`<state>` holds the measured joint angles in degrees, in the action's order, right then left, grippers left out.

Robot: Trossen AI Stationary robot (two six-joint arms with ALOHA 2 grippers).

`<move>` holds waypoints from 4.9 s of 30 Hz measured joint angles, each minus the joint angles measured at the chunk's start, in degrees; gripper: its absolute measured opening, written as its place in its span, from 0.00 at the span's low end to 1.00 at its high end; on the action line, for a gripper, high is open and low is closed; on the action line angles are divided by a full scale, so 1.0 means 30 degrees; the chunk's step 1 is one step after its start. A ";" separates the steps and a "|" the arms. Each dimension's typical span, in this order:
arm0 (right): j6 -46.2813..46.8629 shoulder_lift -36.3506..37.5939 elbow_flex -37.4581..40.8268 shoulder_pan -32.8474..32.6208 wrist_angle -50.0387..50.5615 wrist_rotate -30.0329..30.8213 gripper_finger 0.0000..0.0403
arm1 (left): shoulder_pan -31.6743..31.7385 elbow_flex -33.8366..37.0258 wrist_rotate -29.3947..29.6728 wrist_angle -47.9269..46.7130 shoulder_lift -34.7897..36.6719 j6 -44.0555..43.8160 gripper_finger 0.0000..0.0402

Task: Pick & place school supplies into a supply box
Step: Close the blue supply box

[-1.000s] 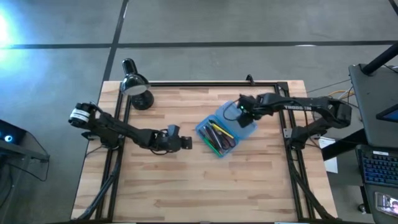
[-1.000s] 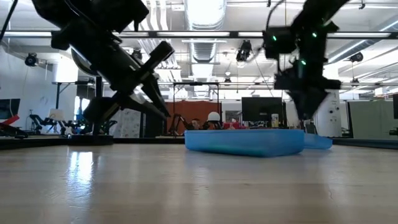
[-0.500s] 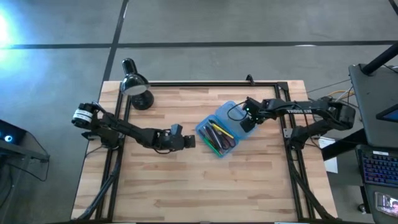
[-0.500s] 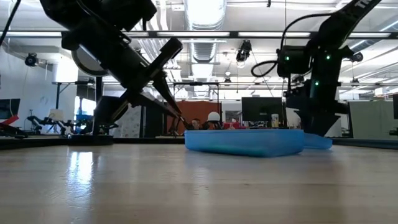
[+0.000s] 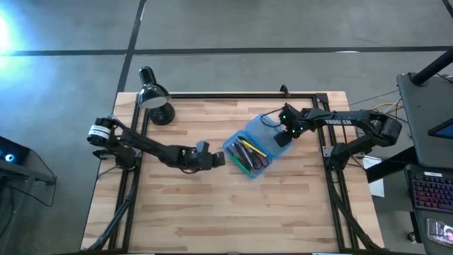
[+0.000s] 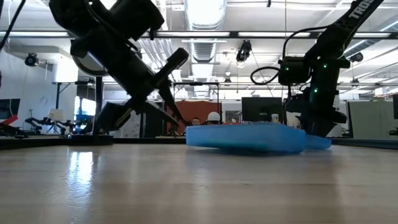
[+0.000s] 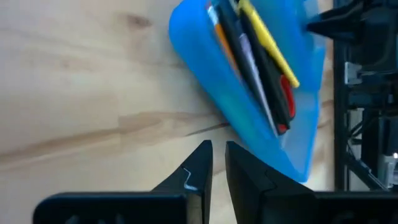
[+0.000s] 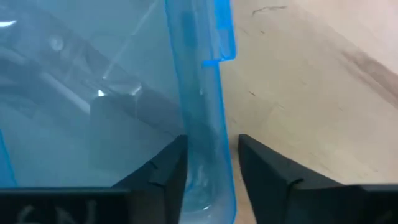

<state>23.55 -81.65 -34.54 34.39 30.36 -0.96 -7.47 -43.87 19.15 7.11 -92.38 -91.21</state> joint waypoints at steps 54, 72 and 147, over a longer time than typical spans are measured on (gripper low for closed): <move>0.1491 -0.3653 -0.2916 0.2857 -0.3131 -0.0487 0.16 | 0.0017 -0.3411 -0.0903 -0.4776 -0.2910 -0.0650 0.07; -0.2162 -0.2346 -0.2594 0.2659 -0.1690 -0.3599 0.16 | 0.0935 -0.3404 -0.1127 -0.3245 -0.3811 -0.0880 0.07; 0.6521 -0.2272 -0.5818 -0.7691 -0.6266 -0.5823 0.16 | 0.1189 -0.3411 -0.1223 -0.2792 -0.3774 0.0567 0.07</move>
<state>43.11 -88.46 -52.00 11.32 11.57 -18.43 -3.90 -54.11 15.48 -1.27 -103.70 -89.51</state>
